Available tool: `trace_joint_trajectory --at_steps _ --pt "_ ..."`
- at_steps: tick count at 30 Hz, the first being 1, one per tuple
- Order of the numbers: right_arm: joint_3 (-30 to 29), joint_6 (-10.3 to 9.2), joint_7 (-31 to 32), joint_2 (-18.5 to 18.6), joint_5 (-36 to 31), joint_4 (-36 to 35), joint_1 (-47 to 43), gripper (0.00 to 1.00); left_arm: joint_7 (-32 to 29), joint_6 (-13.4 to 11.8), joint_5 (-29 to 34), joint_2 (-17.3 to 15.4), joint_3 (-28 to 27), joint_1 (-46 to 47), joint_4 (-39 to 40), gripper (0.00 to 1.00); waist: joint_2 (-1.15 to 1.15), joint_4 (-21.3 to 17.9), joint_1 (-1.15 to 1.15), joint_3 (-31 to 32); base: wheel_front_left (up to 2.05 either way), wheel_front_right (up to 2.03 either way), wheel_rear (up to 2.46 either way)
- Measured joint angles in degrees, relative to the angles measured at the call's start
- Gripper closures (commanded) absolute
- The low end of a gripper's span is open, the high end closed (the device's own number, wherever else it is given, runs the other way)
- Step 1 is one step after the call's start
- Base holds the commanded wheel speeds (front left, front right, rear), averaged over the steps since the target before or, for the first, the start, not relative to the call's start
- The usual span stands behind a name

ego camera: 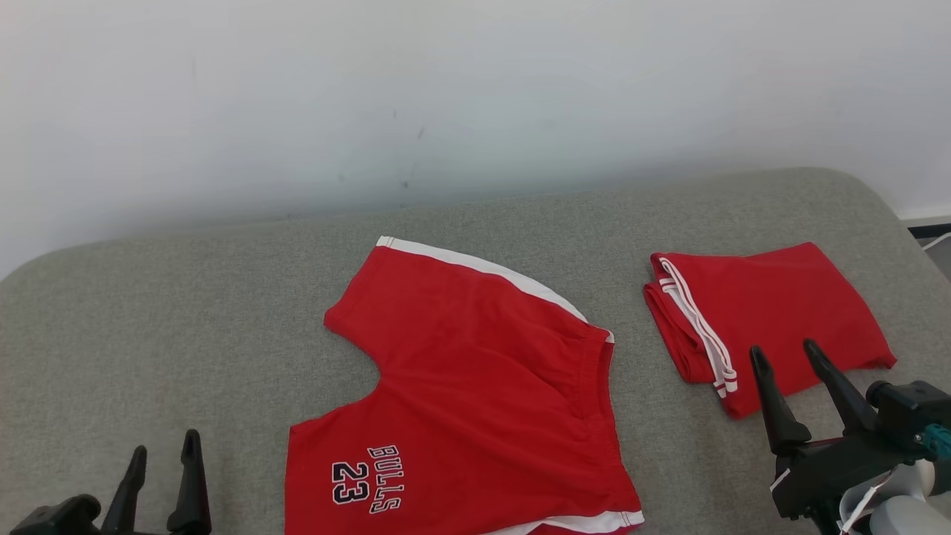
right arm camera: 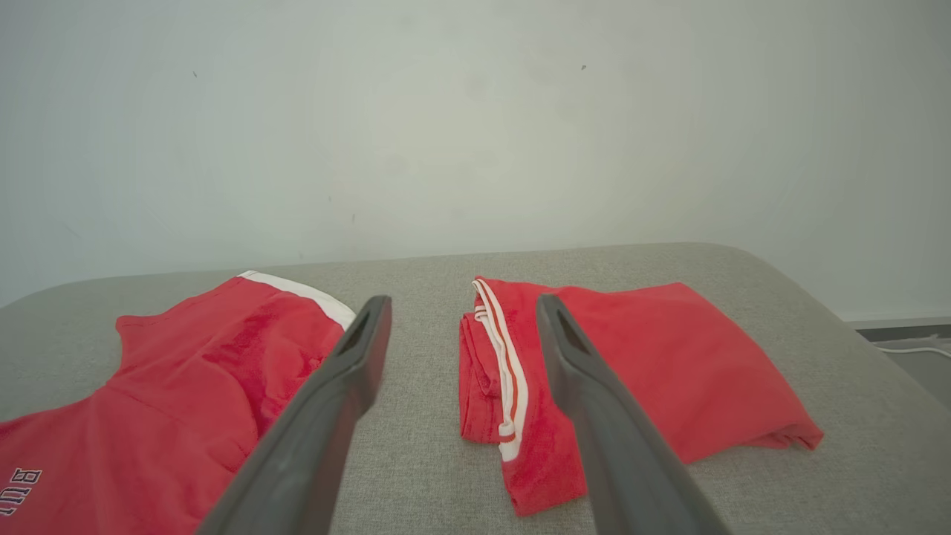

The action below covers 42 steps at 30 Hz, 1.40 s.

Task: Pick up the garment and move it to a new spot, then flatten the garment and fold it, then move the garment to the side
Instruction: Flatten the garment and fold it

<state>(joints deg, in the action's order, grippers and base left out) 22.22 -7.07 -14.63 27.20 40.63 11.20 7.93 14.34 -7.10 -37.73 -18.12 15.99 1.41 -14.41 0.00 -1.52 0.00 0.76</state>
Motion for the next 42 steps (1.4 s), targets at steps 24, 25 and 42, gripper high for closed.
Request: trace_joint_trajectory --at_steps 24,25,42 --pt "-5.34 -0.05 0.00 -4.71 -7.43 0.48 -2.87 0.00 0.00 0.00 12.50 3.49 -3.49 -1.47 1.82 0.00 0.00 -0.39 0.00 -0.71 0.00 0.00 0.00" --pt "-5.47 -0.05 0.00 -4.79 -7.64 0.53 -2.87 0.00 0.00 0.00 12.59 3.54 -3.48 -1.47 1.80 0.00 0.00 -0.39 0.00 -0.68 0.00 0.00 0.00" --pt "-5.98 0.55 0.00 -6.14 -11.67 0.98 -2.87 0.00 0.00 0.00 16.24 4.93 -3.54 -1.47 1.90 0.00 0.00 0.04 0.00 -0.02 0.00 0.00 0.00"
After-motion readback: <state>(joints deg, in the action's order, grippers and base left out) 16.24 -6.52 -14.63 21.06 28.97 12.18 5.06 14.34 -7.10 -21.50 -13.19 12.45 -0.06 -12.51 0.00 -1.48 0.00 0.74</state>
